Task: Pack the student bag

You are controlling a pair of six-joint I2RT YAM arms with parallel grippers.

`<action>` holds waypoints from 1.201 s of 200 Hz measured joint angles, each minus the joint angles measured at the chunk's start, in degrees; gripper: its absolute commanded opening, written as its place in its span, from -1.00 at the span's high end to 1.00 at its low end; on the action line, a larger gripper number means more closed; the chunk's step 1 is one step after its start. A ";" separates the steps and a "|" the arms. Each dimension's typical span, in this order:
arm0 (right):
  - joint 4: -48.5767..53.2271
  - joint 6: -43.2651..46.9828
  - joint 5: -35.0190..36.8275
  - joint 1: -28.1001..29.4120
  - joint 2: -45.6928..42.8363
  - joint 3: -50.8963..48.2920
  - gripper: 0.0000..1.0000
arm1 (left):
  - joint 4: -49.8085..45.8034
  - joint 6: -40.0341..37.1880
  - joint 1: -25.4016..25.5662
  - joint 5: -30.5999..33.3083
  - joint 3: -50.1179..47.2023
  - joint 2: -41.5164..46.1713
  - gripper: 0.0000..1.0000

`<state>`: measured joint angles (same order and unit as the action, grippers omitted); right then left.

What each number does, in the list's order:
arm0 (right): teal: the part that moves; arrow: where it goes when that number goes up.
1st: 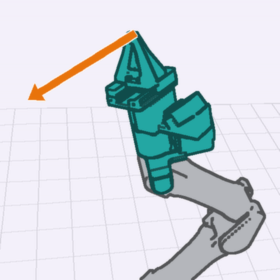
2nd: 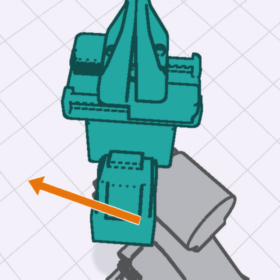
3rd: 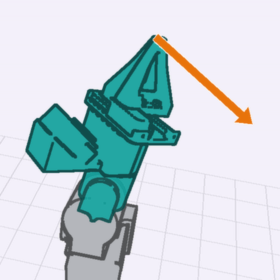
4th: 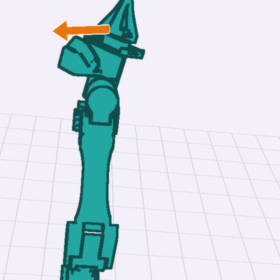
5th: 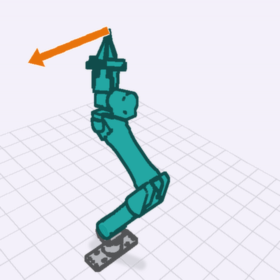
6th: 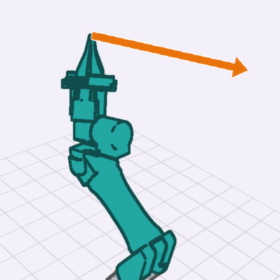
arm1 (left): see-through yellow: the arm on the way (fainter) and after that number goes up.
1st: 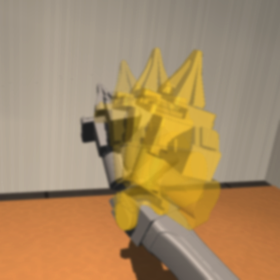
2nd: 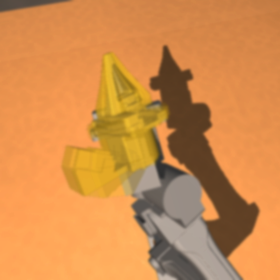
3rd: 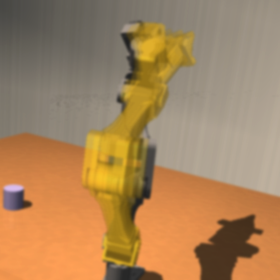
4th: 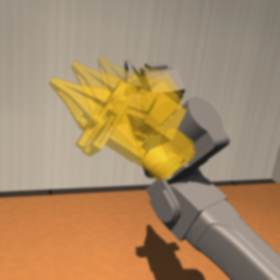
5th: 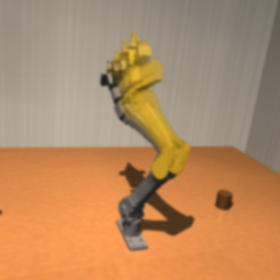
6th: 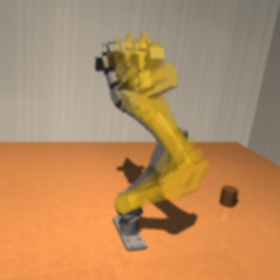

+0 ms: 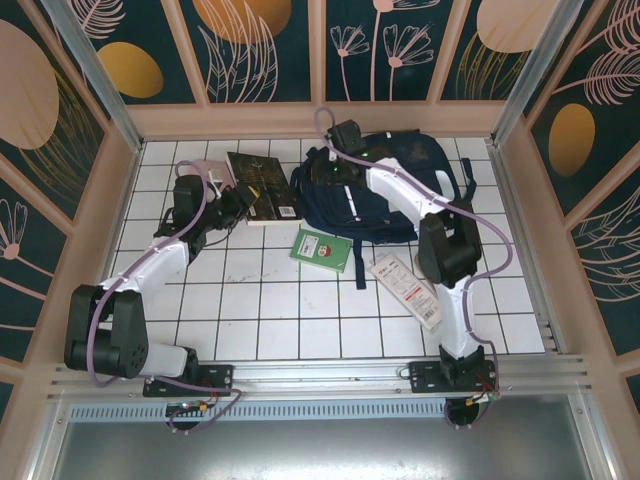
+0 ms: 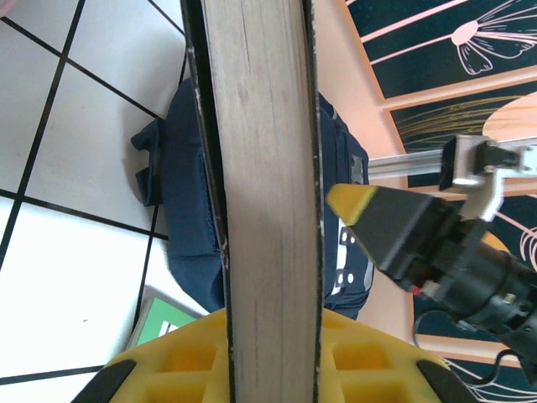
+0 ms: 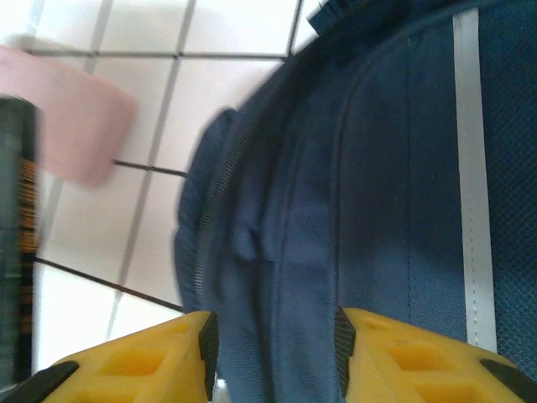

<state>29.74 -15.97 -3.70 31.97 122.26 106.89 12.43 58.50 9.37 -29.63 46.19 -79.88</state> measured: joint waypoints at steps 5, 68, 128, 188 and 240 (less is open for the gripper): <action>0.63 0.59 1.20 0.42 0.74 0.24 0.14 | -0.09 -0.04 0.00 0.02 0.00 0.04 0.85; 5.55 4.87 15.19 3.58 8.39 3.52 0.52 | -0.74 -0.66 0.00 0.07 0.00 1.20 0.86; 5.84 5.38 17.79 4.11 8.24 3.63 1.00 | -0.72 -0.87 0.00 -0.35 -0.04 1.73 0.87; 6.38 5.14 13.68 2.12 0.68 3.06 1.00 | 1.99 0.35 0.04 -1.95 0.00 -2.58 0.87; 5.90 2.99 0.33 -4.92 -8.07 3.02 1.00 | 6.75 2.89 5.09 -1.57 3.45 -10.88 0.88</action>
<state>35.64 -12.97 -3.38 27.05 114.19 109.91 19.18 61.39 14.46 -31.20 49.65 -90.76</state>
